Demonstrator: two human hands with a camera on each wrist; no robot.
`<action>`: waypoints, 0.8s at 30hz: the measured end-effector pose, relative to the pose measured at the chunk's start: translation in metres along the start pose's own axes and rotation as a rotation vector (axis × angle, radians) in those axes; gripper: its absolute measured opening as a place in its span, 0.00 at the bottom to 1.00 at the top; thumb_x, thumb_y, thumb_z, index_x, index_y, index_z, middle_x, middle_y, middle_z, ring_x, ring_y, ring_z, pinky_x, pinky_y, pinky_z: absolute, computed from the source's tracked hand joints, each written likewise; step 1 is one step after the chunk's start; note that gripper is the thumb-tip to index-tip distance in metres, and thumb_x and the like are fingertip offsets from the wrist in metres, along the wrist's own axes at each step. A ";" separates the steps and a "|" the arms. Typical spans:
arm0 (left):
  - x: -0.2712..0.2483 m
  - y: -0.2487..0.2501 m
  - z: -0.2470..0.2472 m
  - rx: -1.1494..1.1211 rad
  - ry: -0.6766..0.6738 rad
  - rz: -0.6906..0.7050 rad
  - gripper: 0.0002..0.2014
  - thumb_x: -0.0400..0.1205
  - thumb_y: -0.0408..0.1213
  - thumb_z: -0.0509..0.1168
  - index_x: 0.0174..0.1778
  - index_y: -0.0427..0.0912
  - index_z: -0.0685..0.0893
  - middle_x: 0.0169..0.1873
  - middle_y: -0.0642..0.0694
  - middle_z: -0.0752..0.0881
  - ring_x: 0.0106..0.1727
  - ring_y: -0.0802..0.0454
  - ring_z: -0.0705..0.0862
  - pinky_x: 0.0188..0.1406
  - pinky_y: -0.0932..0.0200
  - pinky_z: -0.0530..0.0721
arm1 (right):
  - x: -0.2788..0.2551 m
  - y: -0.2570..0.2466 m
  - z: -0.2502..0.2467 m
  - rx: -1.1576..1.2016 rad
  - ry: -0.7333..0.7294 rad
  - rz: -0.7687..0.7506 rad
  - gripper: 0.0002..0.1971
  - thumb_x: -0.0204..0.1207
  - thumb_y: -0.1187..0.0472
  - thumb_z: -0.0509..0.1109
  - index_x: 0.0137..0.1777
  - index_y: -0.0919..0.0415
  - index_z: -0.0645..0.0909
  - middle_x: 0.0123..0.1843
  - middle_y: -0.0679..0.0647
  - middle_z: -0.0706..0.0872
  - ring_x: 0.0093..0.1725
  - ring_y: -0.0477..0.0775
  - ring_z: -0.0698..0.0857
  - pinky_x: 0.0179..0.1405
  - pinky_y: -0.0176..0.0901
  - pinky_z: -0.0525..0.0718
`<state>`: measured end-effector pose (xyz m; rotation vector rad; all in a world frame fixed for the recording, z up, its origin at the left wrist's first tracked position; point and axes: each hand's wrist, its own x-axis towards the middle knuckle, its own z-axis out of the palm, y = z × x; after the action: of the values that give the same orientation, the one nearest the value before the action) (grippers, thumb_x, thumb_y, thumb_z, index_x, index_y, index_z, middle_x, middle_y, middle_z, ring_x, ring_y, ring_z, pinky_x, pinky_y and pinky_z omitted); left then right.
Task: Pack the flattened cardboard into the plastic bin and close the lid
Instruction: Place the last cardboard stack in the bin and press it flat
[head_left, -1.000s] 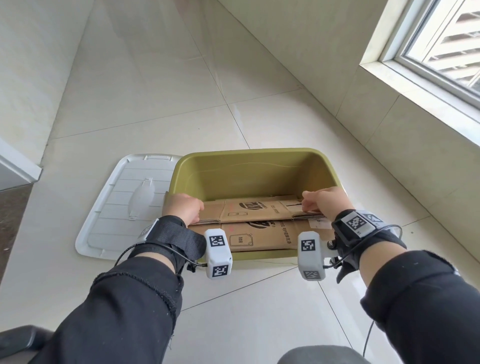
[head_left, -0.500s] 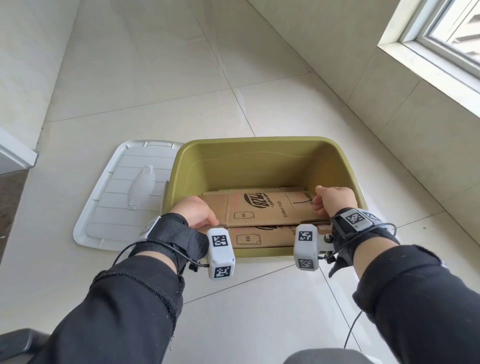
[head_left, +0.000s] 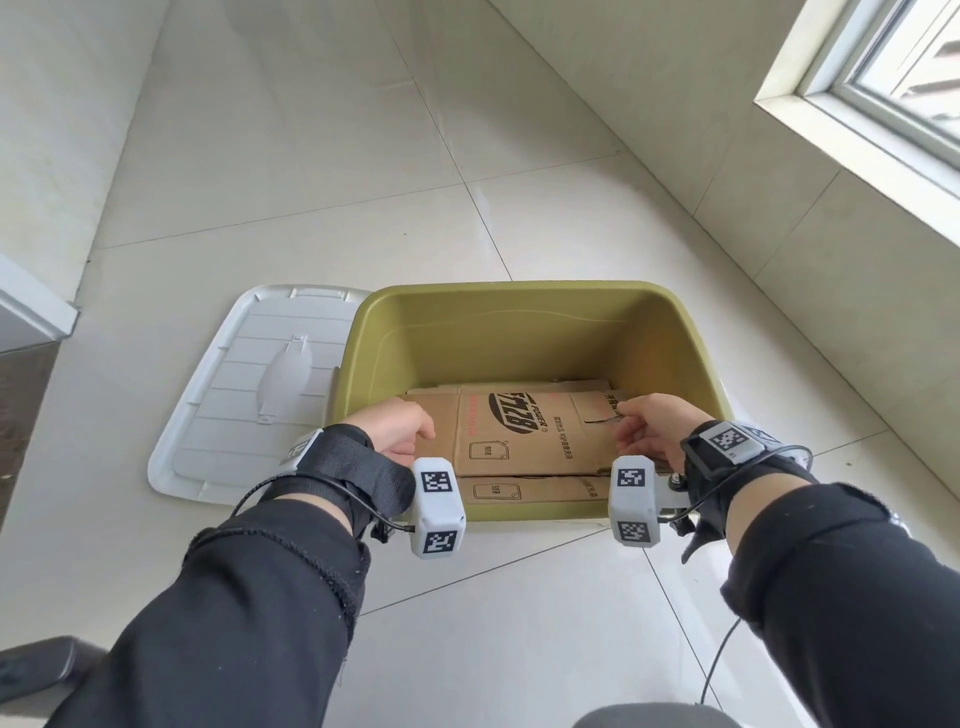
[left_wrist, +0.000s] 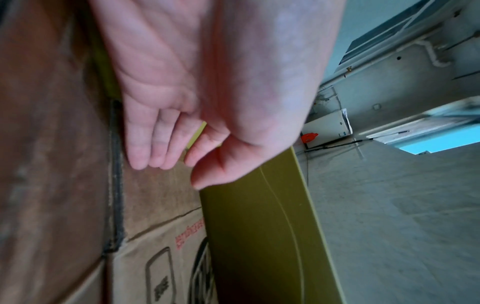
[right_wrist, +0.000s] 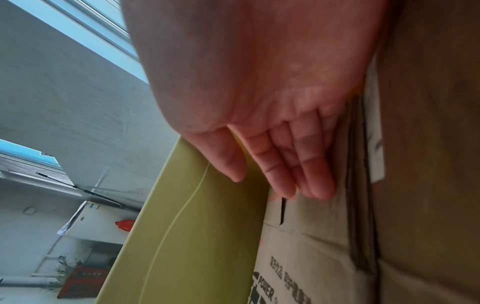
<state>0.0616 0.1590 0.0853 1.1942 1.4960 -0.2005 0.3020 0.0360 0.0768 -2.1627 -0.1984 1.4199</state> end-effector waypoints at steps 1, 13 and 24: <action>-0.002 0.000 -0.002 -0.021 -0.012 0.017 0.23 0.81 0.31 0.61 0.73 0.35 0.69 0.55 0.37 0.82 0.56 0.46 0.83 0.42 0.56 0.83 | -0.003 -0.001 0.000 -0.010 0.009 -0.007 0.16 0.83 0.61 0.58 0.33 0.66 0.73 0.32 0.59 0.75 0.23 0.53 0.79 0.13 0.31 0.76; -0.025 -0.003 -0.023 -0.527 0.011 0.214 0.19 0.86 0.27 0.54 0.74 0.27 0.69 0.59 0.31 0.83 0.54 0.39 0.84 0.52 0.48 0.83 | -0.010 -0.016 -0.016 -0.022 0.077 -0.065 0.16 0.83 0.59 0.58 0.43 0.70 0.80 0.43 0.64 0.84 0.39 0.58 0.82 0.36 0.44 0.81; -0.021 -0.004 -0.026 -0.643 0.081 0.296 0.05 0.85 0.26 0.56 0.48 0.33 0.77 0.43 0.35 0.84 0.41 0.43 0.86 0.36 0.55 0.91 | -0.017 -0.036 -0.017 -0.026 0.131 -0.084 0.09 0.80 0.68 0.63 0.53 0.73 0.82 0.38 0.60 0.84 0.36 0.55 0.84 0.47 0.43 0.83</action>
<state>0.0381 0.1634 0.1093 0.8810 1.2854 0.5017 0.3156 0.0535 0.1142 -2.2324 -0.2571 1.2313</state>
